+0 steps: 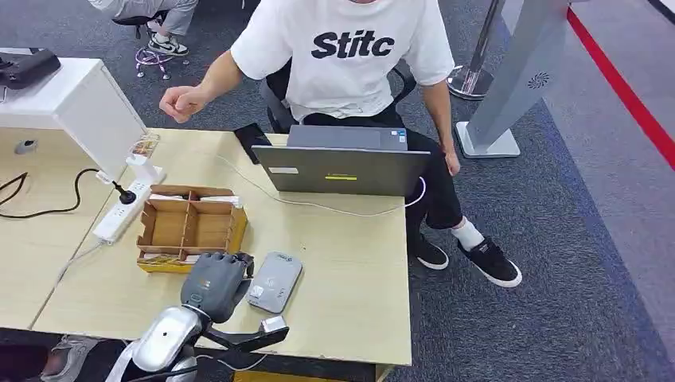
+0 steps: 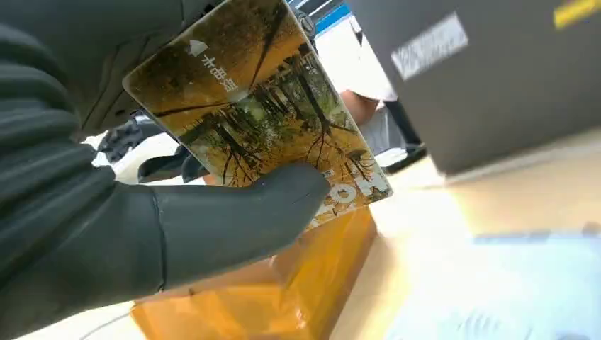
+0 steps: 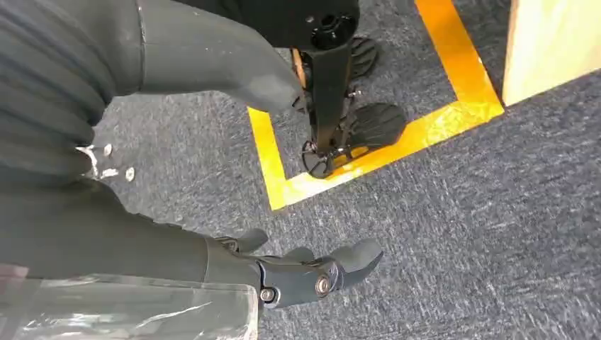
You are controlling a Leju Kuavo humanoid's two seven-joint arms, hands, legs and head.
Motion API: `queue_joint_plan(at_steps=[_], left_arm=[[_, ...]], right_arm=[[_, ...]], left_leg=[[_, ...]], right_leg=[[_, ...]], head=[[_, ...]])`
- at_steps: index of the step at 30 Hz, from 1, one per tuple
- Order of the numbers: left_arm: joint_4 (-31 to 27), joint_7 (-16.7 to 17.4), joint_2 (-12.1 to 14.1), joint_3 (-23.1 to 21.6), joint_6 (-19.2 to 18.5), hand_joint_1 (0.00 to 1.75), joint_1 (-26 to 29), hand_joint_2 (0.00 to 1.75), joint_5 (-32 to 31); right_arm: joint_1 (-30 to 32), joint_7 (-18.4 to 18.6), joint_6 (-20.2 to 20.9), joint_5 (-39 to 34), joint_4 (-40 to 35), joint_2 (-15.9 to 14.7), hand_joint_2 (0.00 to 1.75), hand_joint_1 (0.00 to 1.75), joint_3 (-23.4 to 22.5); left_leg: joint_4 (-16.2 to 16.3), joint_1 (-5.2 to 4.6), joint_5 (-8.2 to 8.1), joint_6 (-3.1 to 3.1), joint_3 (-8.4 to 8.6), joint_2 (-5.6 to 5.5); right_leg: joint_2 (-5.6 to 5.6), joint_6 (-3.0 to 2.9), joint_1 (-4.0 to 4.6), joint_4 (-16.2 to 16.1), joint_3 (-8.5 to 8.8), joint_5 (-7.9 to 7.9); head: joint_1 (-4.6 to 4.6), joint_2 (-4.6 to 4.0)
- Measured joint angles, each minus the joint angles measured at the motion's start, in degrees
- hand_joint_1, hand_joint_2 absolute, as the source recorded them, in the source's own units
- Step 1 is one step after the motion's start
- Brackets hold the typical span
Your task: Pass the card to the sensor for recognition and then transmit it.
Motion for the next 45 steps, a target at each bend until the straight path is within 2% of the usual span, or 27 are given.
queue_joint_plan(at_steps=[4,16,22,25,27,30,34,37,40,45], left_arm=[[4.2,0.2,1.4,-1.1,4.3,1.75,-1.1,1.75,-1.1],[14.1,0.1,0.9,-1.2,6.0,1.75,-4.4,1.75,-1.1],[16.3,0.0,0.4,-1.2,7.2,1.75,-5.7,1.75,-1.2],[16.5,1.2,0.4,-1.2,8.5,1.75,-6.1,1.75,-1.2],[15.2,1.6,0.5,-1.2,9.2,1.75,-6.6,1.75,-1.2],[10.3,1.6,0.5,-0.2,8.3,1.75,-7.9,1.75,-1.2],[3.7,1.1,0.5,2.7,8.4,1.75,-10.3,1.75,-1.1],[-0.3,2.4,1.7,5.3,7.0,1.75,-12.9,1.75,-1.0],[-2.1,1.6,3.3,8.7,5.2,1.75,-15.3,1.75,-1.0],[-3.1,1.3,5.5,12.2,5.5,1.75,-17.0,1.75,-1.1]], right_arm=[[0.0,-0.2,0.5,1.1,0.0,0.0,1.75,0.00,0.0],[0.0,-0.8,1.0,3.1,0.0,0.0,1.75,0.00,0.0],[0.0,-0.6,0.9,3.3,0.0,0.0,1.75,0.00,-0.1],[0.0,-0.2,0.7,3.9,0.0,0.0,1.75,0.00,-0.4],[0.0,-0.1,0.6,4.2,0.0,0.0,1.75,0.00,-0.7],[0.0,0.0,0.9,5.0,0.0,0.0,1.75,0.00,-1.4],[0.0,-0.3,1.5,6.2,0.0,0.0,1.75,0.00,-2.1],[0.0,-0.6,1.9,7.6,0.0,0.0,1.75,0.00,-2.5],[0.0,-0.9,2.3,8.3,0.0,0.0,1.75,0.00,-2.9],[0.0,-0.9,2.5,8.8,0.0,0.0,1.75,0.00,-3.3]], left_leg=[[0.0,-0.01,0.00,0.00,0.00,-0.01],[0.0,-0.02,0.00,0.00,0.00,-0.01],[0.0,-0.01,0.00,0.00,0.00,-0.01],[0.0,-0.01,0.01,0.00,0.01,0.00],[0.0,0.00,0.03,0.02,0.00,-0.01],[0.0,0.00,0.06,0.05,-0.03,-0.03],[0.0,-0.01,0.06,0.05,-0.03,-0.02],[0.0,0.01,0.07,0.04,-0.03,-0.03],[0.0,0.02,0.10,0.00,-0.01,-0.01],[0.0,0.02,0.11,-0.02,-0.01,-0.03]], right_leg=[[0.00,0.00,0.00,0.0,0.02,0.00],[0.00,0.00,0.00,0.0,0.02,0.00],[-0.01,0.00,0.00,0.0,0.02,0.00],[0.00,0.00,0.00,0.0,0.02,0.01],[-0.01,0.00,0.00,0.0,0.02,0.01],[-0.02,0.00,0.01,0.0,0.02,0.01],[-0.01,-0.04,0.01,0.0,0.02,0.04],[-0.03,-0.05,0.01,0.0,0.03,0.04],[-0.02,-0.05,0.01,0.1,0.02,0.04],[-0.02,-0.06,0.01,0.1,0.02,0.04]], head=[[0.00,0.00],[0.00,0.00],[0.00,0.00],[0.00,0.00],[0.00,0.00],[0.00,0.00],[0.00,0.00],[0.02,0.00],[0.00,0.00],[0.00,0.00]])
